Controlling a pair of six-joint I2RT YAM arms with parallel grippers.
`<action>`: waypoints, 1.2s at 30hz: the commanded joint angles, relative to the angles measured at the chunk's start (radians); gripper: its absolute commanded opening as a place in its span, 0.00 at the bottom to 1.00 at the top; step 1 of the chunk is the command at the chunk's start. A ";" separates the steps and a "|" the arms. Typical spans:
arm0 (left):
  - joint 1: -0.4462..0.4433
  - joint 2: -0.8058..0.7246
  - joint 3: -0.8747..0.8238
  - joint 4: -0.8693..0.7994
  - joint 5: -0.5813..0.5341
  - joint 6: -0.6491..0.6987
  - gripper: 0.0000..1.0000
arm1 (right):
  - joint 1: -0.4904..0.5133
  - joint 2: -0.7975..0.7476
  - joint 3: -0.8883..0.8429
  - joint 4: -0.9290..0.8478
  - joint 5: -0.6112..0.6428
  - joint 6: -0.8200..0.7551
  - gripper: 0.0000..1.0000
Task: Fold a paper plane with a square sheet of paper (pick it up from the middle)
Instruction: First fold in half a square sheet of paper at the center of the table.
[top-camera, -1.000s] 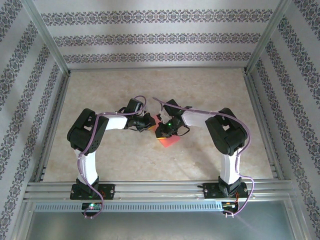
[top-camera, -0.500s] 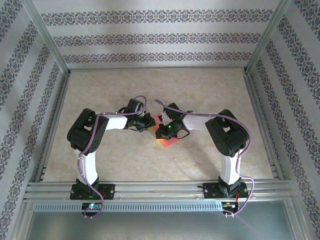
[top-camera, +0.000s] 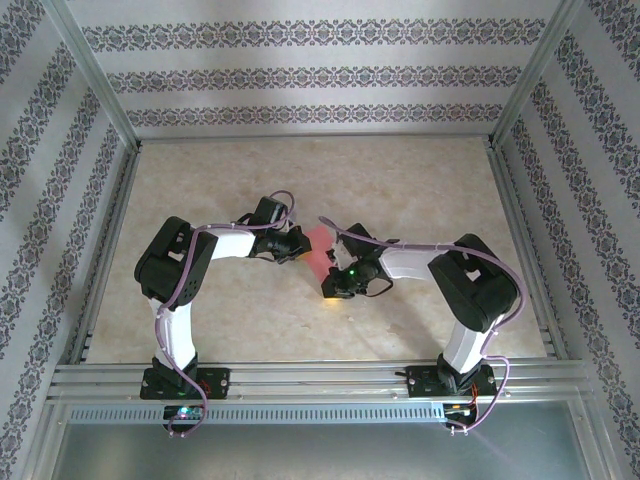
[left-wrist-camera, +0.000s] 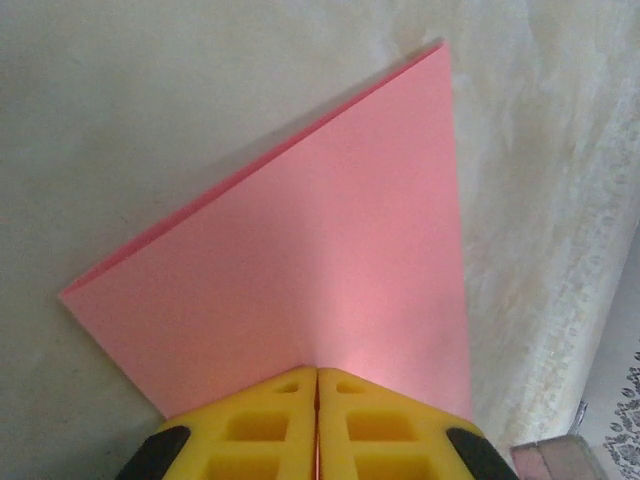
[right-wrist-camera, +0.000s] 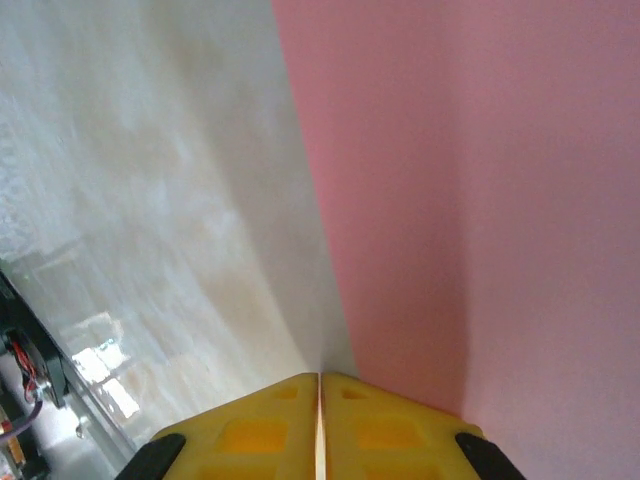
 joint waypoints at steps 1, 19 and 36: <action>0.014 0.036 0.006 -0.095 -0.081 0.054 0.09 | 0.004 -0.050 -0.008 -0.076 -0.003 -0.015 0.11; 0.003 -0.072 0.045 -0.088 0.009 0.106 0.17 | -0.021 0.107 0.176 0.004 0.133 0.040 0.12; 0.056 0.033 0.113 -0.238 -0.132 0.247 0.16 | -0.028 0.130 0.146 -0.061 0.141 0.030 0.12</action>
